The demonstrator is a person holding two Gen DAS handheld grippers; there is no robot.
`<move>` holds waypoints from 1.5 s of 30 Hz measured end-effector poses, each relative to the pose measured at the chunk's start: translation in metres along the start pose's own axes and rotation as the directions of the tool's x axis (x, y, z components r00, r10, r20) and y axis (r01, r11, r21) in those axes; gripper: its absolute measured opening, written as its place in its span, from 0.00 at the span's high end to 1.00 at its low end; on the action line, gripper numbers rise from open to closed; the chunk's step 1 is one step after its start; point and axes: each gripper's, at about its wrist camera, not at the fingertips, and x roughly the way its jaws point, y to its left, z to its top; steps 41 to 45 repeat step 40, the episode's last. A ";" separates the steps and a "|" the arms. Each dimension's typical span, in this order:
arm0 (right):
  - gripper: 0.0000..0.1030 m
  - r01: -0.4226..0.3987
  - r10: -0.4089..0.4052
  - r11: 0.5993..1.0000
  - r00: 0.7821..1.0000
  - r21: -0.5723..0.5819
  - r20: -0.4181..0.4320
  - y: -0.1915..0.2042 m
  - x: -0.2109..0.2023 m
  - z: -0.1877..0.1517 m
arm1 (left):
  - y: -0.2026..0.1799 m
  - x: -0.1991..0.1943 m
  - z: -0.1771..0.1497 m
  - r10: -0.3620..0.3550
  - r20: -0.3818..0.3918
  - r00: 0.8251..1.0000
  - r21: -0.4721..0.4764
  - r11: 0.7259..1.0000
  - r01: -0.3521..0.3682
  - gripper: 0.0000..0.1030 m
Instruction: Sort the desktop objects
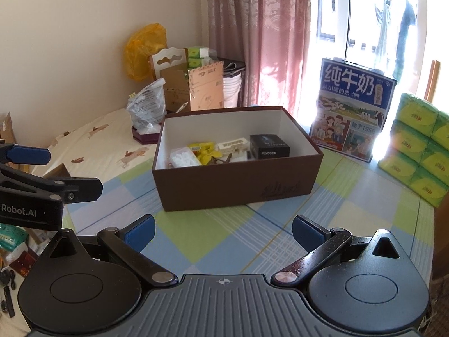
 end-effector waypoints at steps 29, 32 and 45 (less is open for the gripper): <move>0.02 -0.030 0.030 1.000 0.999 -0.007 -0.039 -0.016 -0.005 -0.022 | -0.021 -0.007 -0.025 0.087 -0.037 0.996 -0.036 0.995 -0.088 0.01; 0.02 -0.033 0.032 0.999 0.998 -0.007 -0.045 -0.016 -0.003 -0.022 | -0.021 -0.005 -0.026 0.087 -0.042 0.995 -0.038 0.995 -0.089 0.01; 0.02 -0.032 0.031 1.000 0.998 0.000 -0.059 -0.017 0.002 -0.024 | -0.021 0.000 -0.028 0.081 -0.050 0.995 -0.034 0.996 -0.083 0.01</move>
